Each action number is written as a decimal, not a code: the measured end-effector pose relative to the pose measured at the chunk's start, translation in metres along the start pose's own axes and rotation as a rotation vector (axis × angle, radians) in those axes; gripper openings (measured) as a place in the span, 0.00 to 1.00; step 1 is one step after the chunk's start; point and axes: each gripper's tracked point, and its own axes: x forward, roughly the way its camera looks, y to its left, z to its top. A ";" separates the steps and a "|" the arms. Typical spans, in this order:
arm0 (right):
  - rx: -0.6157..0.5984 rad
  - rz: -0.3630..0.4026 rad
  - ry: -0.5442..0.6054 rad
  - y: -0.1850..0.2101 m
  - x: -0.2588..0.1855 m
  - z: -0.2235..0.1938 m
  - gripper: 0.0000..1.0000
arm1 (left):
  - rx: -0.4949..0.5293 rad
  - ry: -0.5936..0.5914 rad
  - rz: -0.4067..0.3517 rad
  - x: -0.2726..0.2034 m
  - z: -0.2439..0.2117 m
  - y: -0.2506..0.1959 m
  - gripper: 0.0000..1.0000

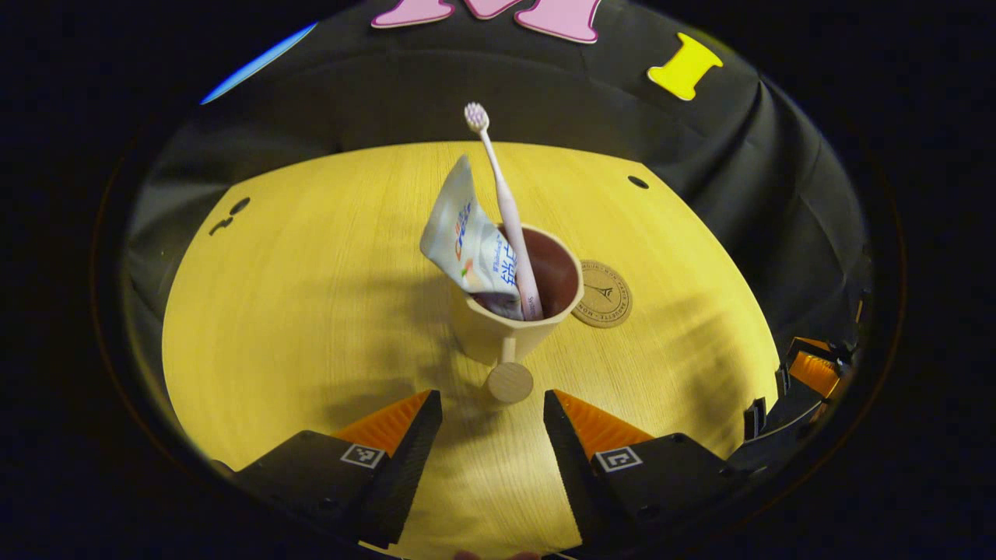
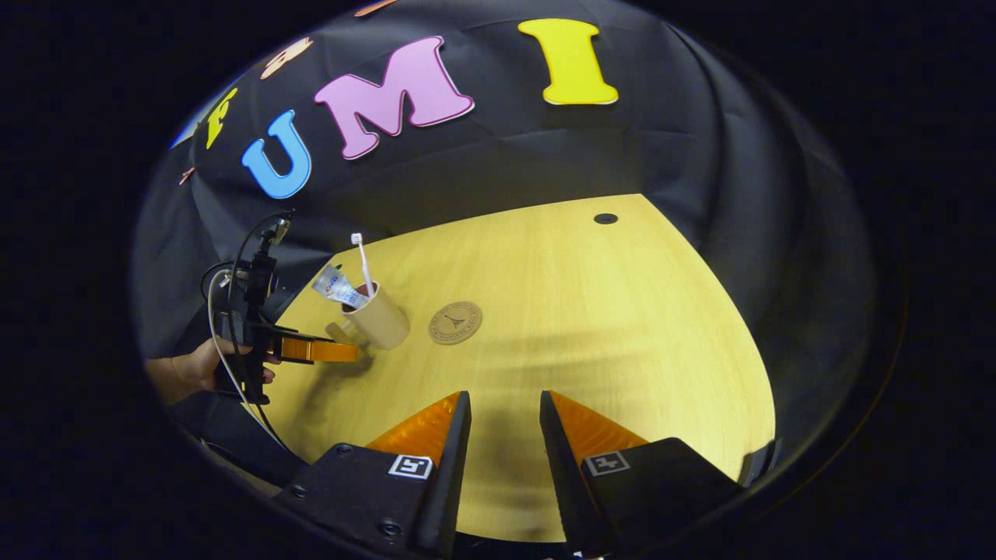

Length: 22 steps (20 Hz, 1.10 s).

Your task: Put the toothbrush and toothpaste on the desktop into the cup, then pick up the cup and place it on the coaster on the desktop.

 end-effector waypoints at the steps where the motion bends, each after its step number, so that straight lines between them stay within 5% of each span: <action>1: 0.007 -0.014 0.000 -0.007 -0.004 -0.002 0.55 | 0.009 0.013 0.008 0.003 0.001 0.002 0.83; 12: 0.066 -0.062 0.049 -0.041 -0.013 -0.034 0.55 | 0.097 0.103 0.056 0.030 0.012 0.006 0.78; 14: 0.074 -0.065 0.043 -0.044 -0.012 -0.033 0.46 | 0.099 0.117 0.054 0.034 0.011 0.004 0.75; 15: 0.073 -0.066 0.040 -0.046 -0.013 -0.033 0.55 | 0.103 0.125 0.056 0.036 0.010 0.005 0.70; 18: 0.078 -0.071 0.042 -0.049 -0.011 -0.035 0.55 | 0.109 0.137 0.066 0.040 0.010 0.005 0.61; 20: 0.085 -0.072 0.046 -0.051 -0.009 -0.037 0.55 | 0.119 0.133 0.073 0.044 0.010 0.005 0.43; 21: 0.086 -0.071 0.046 -0.050 -0.008 -0.038 0.46 | 0.122 0.134 0.074 0.044 0.009 0.005 0.39; 22: 0.085 -0.072 0.045 -0.050 -0.008 -0.038 0.55 | 0.121 0.132 0.070 0.043 0.010 0.004 0.34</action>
